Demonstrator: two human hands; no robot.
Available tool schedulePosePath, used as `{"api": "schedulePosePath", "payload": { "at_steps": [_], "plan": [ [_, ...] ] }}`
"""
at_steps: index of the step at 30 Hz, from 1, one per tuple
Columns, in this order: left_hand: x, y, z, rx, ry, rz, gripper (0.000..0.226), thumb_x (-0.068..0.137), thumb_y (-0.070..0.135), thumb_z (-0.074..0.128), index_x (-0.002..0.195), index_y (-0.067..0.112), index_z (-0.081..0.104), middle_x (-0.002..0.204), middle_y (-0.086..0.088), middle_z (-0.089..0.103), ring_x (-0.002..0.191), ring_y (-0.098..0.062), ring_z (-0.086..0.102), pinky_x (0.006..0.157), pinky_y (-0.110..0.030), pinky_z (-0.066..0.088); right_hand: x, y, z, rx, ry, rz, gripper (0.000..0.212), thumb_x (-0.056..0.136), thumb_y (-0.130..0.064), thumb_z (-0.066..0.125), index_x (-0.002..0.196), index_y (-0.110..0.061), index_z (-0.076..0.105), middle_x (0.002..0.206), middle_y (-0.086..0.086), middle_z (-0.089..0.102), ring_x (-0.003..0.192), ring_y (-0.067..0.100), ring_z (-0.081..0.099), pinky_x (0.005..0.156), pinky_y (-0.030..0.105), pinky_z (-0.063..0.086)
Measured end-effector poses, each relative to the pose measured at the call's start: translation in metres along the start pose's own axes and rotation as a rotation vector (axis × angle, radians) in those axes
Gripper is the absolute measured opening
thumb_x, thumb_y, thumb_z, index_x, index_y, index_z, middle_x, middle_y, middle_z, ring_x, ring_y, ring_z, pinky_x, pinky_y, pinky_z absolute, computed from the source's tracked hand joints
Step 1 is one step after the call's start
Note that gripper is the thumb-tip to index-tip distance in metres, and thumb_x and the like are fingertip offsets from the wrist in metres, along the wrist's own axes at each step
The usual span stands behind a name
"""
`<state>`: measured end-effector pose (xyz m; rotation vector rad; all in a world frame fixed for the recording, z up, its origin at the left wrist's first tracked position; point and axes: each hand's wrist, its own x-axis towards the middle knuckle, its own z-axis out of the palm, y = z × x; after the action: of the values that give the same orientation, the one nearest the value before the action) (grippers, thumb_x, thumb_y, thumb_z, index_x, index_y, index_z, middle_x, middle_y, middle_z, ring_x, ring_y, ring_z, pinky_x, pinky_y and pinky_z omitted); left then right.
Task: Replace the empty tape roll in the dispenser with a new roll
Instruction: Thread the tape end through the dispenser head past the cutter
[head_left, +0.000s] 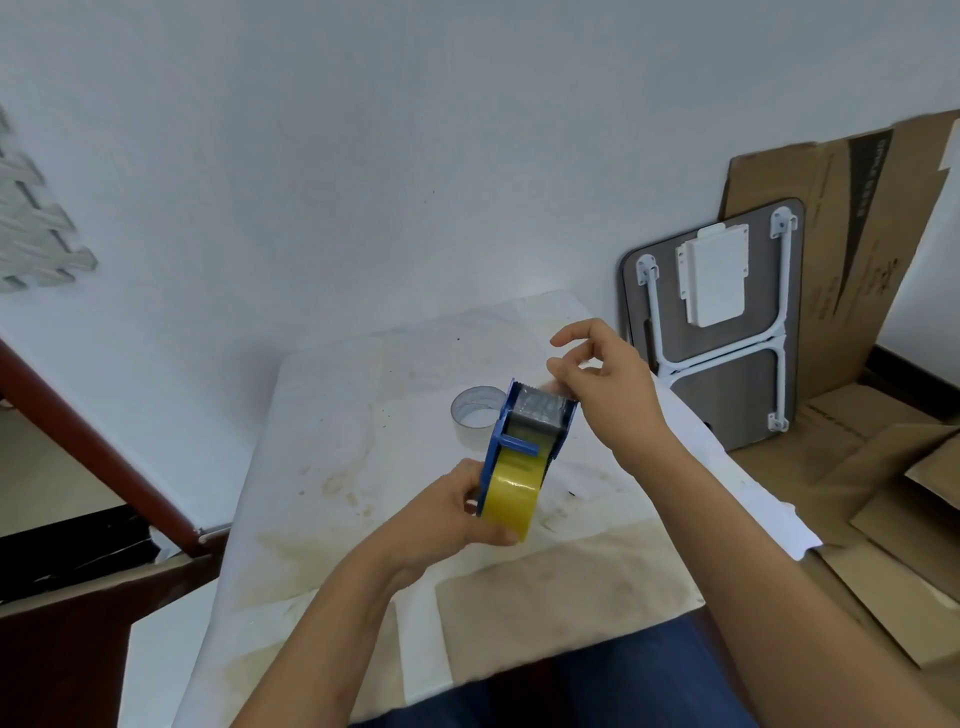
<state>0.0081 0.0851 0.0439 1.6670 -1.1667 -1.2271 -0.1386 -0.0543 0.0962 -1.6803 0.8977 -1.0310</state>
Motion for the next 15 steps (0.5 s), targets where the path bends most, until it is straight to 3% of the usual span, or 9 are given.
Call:
{"api": "schedulePosePath", "payload": {
  "at_steps": [4, 8, 12, 15],
  "plan": [
    [0.005, -0.002, 0.001, -0.180, -0.067, -0.025, 0.055, 0.084, -0.009, 0.067, 0.131, 0.018, 0.063, 0.125, -0.006, 0.073, 0.120, -0.025, 0.065, 0.107, -0.037, 0.048, 0.001, 0.001, 0.003, 0.039, 0.013, 0.022, 0.015, 0.090, -0.012, 0.064, 0.102, -0.021, 0.062, 0.079, 0.000, 0.060, 0.060, 0.005, 0.070, 0.067, 0.027, 0.055],
    [0.008, -0.001, 0.011, -0.338, -0.072, -0.026, 0.046, 0.090, 0.003, 0.067, 0.134, 0.014, 0.060, 0.126, -0.009, 0.072, 0.114, -0.022, 0.066, 0.110, -0.042, 0.045, 0.002, 0.004, 0.005, 0.054, 0.000, 0.053, 0.014, 0.091, -0.014, 0.064, 0.101, -0.022, 0.062, 0.081, 0.000, 0.062, 0.063, 0.007, 0.072, 0.067, 0.028, 0.055],
    [0.008, -0.002, 0.015, -0.380, -0.058, 0.024, 0.052, 0.085, 0.015, 0.076, 0.134, 0.015, 0.059, 0.120, -0.006, 0.073, 0.108, -0.019, 0.068, 0.109, -0.045, 0.045, 0.007, 0.011, 0.001, 0.075, -0.021, 0.135, 0.009, 0.089, -0.013, 0.066, 0.095, -0.019, 0.066, 0.082, 0.000, 0.061, 0.070, 0.014, 0.065, 0.072, 0.034, 0.054],
    [0.007, -0.001, 0.012, -0.382, -0.062, 0.035, 0.052, 0.083, 0.015, 0.074, 0.133, 0.012, 0.059, 0.119, -0.013, 0.072, 0.105, -0.022, 0.067, 0.101, -0.043, 0.050, 0.010, 0.012, -0.001, 0.143, -0.082, 0.259, 0.007, 0.087, -0.007, 0.067, 0.089, -0.014, 0.068, 0.083, 0.005, 0.063, 0.077, 0.018, 0.060, 0.068, 0.025, 0.054]
  ]
}}
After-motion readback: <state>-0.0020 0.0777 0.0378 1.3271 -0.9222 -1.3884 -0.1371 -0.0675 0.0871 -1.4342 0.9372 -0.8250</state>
